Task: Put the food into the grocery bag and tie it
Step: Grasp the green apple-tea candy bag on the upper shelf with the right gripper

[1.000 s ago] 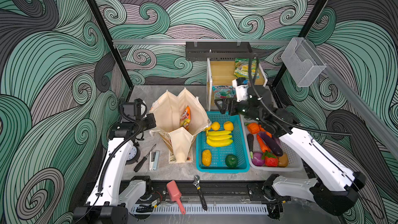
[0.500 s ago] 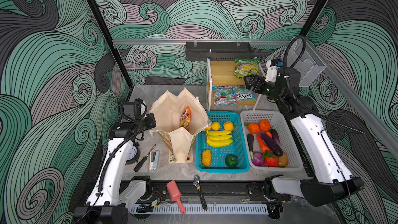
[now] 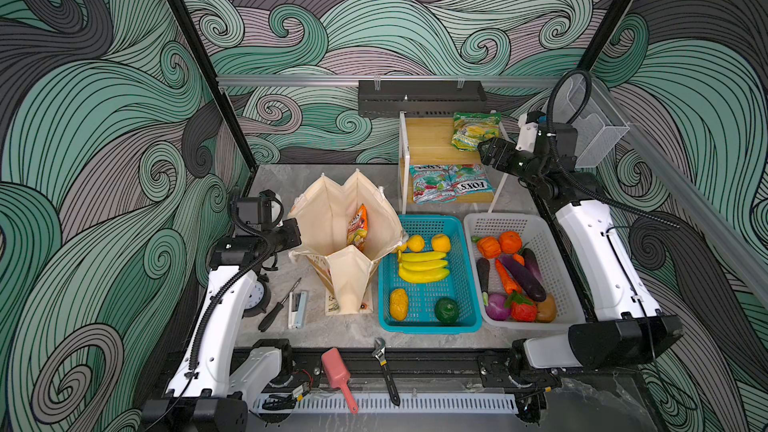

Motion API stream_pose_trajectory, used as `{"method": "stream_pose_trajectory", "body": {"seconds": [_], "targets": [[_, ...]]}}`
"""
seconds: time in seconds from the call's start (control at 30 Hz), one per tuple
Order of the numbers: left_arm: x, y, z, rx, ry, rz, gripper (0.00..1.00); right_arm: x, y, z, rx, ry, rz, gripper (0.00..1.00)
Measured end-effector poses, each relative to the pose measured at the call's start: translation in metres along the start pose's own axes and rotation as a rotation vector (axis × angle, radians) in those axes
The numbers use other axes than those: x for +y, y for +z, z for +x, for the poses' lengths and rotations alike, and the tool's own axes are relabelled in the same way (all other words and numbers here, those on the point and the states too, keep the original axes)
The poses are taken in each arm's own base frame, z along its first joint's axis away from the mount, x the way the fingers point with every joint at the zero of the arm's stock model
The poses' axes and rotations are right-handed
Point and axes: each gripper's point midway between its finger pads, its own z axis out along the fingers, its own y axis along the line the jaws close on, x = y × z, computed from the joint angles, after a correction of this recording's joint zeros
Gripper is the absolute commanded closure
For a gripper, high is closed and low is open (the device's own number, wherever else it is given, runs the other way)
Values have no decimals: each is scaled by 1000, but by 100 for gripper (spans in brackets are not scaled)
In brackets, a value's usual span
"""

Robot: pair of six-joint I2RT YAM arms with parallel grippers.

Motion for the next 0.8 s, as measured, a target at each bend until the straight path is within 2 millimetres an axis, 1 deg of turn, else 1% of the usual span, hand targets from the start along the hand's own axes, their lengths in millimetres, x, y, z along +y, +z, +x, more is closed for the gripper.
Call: {"method": "stream_pose_trajectory", "body": {"seconds": [0.13, 0.23, 0.4, 0.5, 0.57, 0.7, 0.8], "targets": [[0, 0, 0, 0, 0, 3, 100, -5, 8, -3, 1, 8, 5, 12], [-1, 0, 0, 0, 0, 3, 100, -8, 15, -1, 10, 19, 3, 19], [-1, 0, 0, 0, 1, 4, 100, -7, 25, 2, 23, 39, -15, 32], [-1, 0, 0, 0, 0, 5, 100, -9, 30, 3, 29, 43, -14, 36], [-1, 0, 0, 0, 1, 5, 100, -10, 32, 3, 30, 45, -12, 41], [-1, 0, 0, 0, 1, 6, 100, -11, 32, 0, 19, 46, -12, 54], [-1, 0, 0, 1, 0, 7, 100, -11, 32, -3, 9, 44, -15, 56]]}}
